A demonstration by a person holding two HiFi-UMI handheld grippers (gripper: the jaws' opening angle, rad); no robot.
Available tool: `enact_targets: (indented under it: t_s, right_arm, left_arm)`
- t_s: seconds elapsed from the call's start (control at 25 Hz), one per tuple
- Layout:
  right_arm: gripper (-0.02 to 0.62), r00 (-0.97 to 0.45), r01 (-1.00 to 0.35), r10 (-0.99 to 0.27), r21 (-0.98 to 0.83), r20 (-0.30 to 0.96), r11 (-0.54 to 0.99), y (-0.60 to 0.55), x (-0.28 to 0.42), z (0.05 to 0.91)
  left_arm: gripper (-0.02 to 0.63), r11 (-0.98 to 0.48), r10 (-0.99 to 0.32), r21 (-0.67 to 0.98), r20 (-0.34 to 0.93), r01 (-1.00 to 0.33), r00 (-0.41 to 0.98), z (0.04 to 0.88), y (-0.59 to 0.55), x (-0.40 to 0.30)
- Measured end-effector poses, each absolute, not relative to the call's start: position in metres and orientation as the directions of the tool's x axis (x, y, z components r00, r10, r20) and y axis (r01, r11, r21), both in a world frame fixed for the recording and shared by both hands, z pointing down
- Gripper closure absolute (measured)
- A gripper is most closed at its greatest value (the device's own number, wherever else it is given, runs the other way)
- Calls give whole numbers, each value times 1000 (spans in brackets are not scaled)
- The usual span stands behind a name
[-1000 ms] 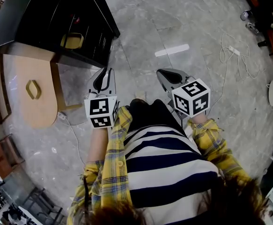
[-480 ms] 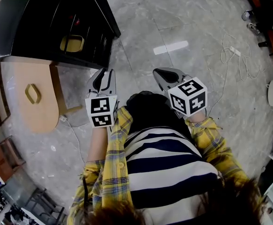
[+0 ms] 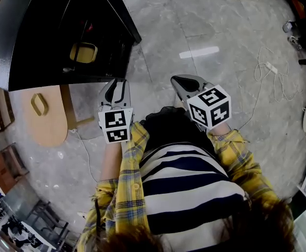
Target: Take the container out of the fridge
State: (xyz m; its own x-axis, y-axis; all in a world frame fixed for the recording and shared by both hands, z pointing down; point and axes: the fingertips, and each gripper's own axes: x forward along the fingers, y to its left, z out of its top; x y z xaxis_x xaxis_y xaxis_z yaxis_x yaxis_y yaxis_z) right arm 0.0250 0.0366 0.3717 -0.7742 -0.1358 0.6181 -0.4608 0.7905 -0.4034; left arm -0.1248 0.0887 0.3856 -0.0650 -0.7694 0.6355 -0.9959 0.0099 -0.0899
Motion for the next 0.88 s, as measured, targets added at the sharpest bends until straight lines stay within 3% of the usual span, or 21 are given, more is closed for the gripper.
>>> enact_targets:
  t_s: [0.4,0.88]
  right_arm:
    - [567,-786,-353,-18,-424,619,834,-23,12,391]
    - [566,-758,-286,75,-433,648,855,-54,4,431]
  left_arm:
    - [506,101,-709,-132,686,-986,-164,413,42,-132]
    - [506,135,-592,-323,732,-937,-337,435,24,-172]
